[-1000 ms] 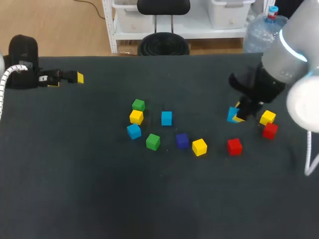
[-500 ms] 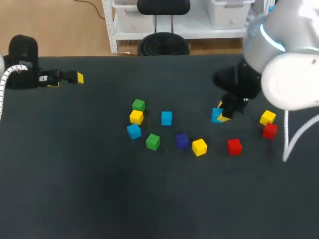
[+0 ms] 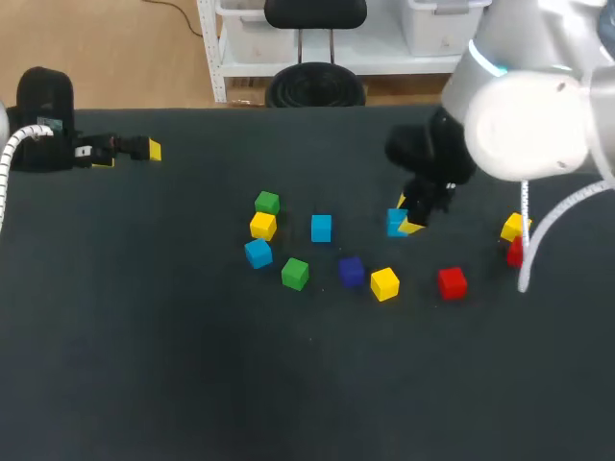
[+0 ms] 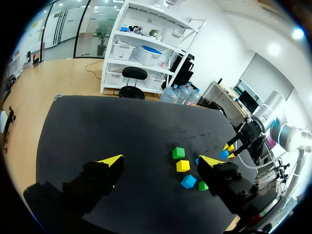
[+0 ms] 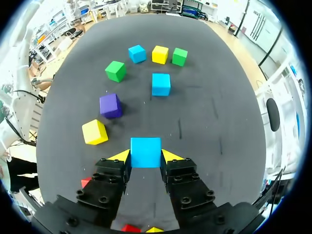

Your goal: Place the blue cubes, place green cubes on the blue cubes, place the yellow cubes on the green cubes, then place the red cubes on the yellow cubes, and place purple cube on the red cubes.

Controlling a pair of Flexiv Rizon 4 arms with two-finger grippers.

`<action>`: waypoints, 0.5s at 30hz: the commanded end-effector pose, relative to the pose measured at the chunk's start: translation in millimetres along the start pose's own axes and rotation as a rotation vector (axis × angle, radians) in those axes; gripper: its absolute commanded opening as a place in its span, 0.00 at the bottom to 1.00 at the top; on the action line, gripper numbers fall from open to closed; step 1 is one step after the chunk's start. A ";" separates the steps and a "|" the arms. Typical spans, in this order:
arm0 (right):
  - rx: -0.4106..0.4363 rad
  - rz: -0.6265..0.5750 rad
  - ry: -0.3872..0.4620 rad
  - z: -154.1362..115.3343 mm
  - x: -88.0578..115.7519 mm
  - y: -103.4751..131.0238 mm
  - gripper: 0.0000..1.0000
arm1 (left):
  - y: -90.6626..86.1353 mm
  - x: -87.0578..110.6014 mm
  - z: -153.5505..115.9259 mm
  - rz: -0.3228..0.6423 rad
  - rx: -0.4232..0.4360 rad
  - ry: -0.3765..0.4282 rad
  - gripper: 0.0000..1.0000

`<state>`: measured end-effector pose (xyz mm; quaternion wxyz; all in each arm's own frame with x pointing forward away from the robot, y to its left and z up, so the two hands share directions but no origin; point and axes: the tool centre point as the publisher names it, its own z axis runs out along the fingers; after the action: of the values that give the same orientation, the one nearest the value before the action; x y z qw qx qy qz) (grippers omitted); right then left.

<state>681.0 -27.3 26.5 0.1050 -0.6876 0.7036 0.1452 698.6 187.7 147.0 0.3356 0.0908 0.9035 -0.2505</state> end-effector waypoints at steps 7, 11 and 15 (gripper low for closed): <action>0.062 0.010 0.023 19.0 -21.1 -6.9 0.00 | -2.1 -1.5 -0.2 -0.002 -0.010 0.008 1.00; 0.065 0.014 0.025 24.5 -27.9 -4.9 0.00 | -2.1 -1.5 -0.2 -0.002 -0.010 0.008 1.00; 0.065 0.019 0.024 27.9 -33.5 -1.8 0.00 | -2.1 -1.5 -0.2 -0.002 -0.010 0.008 1.00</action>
<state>685.8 11.4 12.9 0.1149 -0.6797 0.7143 0.1202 698.6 187.7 147.0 0.3356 0.0908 0.9035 -0.2505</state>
